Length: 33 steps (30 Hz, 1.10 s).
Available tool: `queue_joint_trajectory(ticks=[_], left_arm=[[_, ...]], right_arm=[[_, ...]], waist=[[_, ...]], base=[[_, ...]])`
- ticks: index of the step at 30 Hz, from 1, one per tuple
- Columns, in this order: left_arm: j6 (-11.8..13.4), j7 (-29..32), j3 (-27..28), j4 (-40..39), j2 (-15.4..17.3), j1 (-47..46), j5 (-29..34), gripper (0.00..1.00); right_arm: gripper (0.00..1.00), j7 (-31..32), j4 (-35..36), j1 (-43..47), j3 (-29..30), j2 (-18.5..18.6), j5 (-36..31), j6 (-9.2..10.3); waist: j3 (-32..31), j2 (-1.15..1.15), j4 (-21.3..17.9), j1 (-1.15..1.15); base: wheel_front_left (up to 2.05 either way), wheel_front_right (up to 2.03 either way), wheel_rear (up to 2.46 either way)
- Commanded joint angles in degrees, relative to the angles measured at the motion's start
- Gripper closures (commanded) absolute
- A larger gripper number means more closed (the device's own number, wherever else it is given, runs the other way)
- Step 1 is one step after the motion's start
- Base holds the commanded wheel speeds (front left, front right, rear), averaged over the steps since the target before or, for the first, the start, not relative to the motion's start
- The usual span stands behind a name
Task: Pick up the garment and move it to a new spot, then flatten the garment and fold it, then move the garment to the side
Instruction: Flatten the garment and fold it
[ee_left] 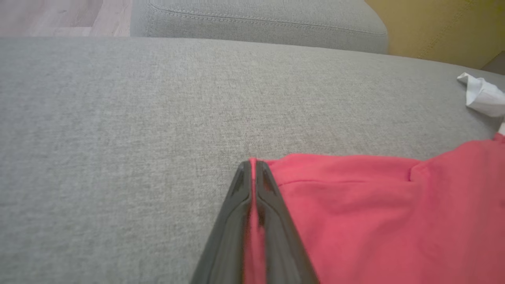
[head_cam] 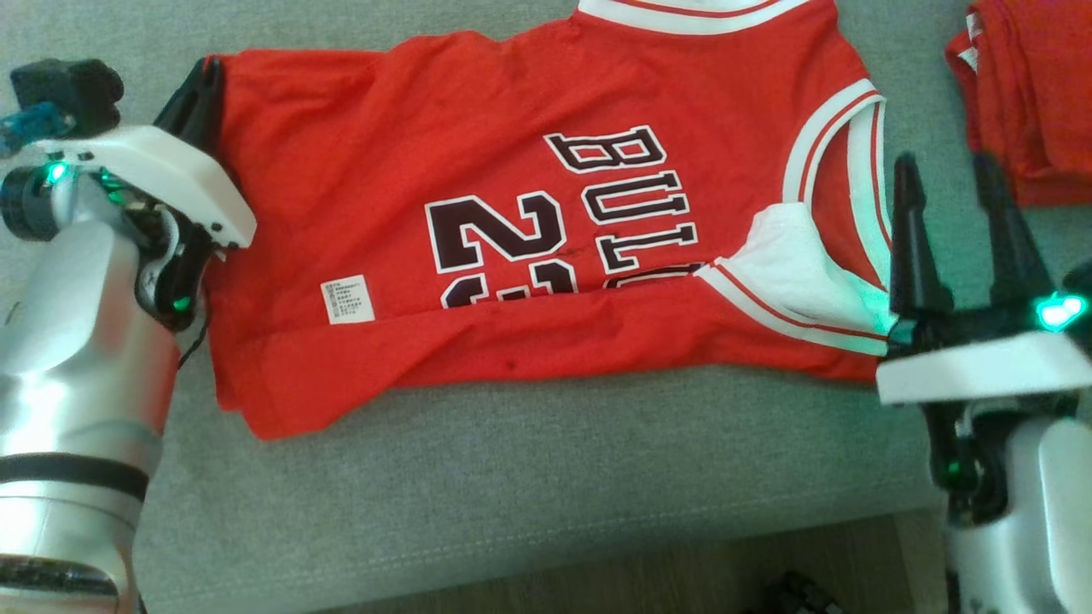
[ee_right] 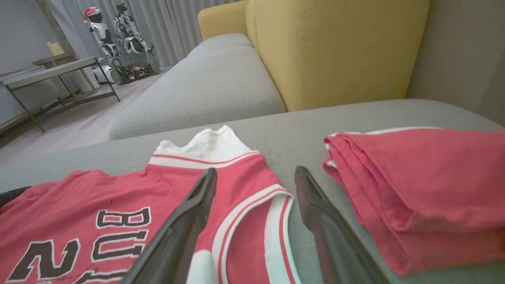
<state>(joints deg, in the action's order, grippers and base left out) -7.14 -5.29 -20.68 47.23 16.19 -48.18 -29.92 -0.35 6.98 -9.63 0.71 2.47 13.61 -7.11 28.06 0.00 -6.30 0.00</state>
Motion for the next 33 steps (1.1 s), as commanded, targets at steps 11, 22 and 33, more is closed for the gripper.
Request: queue_joint_trajectory(ticks=[11,22,33], left_arm=[[-0.08,-6.28,-0.14,0.53,-0.64,-4.48,0.56,1.0],[-0.29,-7.87,-4.01,1.83,-7.46,-10.61,-0.23,1.0],[-0.34,-8.92,-8.67,2.13,-9.67,-12.52,-3.18,1.0]], right_arm=[[0.0,8.29,-13.77,-25.19,1.49,5.75,3.1,-0.37],[0.0,17.63,-40.6,-46.99,-4.65,12.81,3.65,-0.37],[0.0,22.39,-54.25,-56.44,-9.96,15.61,2.19,-0.37]], waist=[[0.54,0.0,4.05,0.0],[4.35,0.0,12.56,0.0],[5.65,0.0,15.59,0.0]], base=[[0.0,0.0,0.0],[0.0,0.0,0.0],[0.0,0.0,0.0]])
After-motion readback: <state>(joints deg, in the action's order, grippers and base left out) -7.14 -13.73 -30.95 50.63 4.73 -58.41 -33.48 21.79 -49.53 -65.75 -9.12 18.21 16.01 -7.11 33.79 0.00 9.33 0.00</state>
